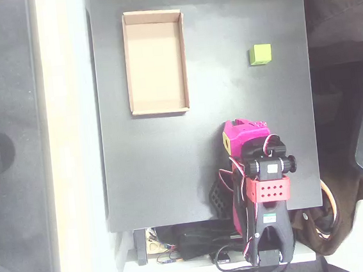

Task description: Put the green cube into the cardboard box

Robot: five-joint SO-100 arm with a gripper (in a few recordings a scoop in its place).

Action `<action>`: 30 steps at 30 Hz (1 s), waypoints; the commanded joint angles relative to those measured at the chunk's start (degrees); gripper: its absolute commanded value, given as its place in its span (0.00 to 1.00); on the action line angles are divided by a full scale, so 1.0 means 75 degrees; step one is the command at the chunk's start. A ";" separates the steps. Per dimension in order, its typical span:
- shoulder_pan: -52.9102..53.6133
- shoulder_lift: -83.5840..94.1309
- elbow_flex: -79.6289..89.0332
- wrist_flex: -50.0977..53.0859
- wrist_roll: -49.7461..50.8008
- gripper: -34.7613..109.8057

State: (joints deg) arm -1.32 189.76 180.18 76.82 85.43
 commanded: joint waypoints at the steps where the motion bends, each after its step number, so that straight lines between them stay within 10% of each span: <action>1: -0.0094 0.0035 0.0070 0.0129 0.0082 0.28; 30: -0.0070 -0.0059 -0.0059 0.0129 0.0059 0.28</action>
State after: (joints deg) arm -1.49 189.40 180.18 76.82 85.34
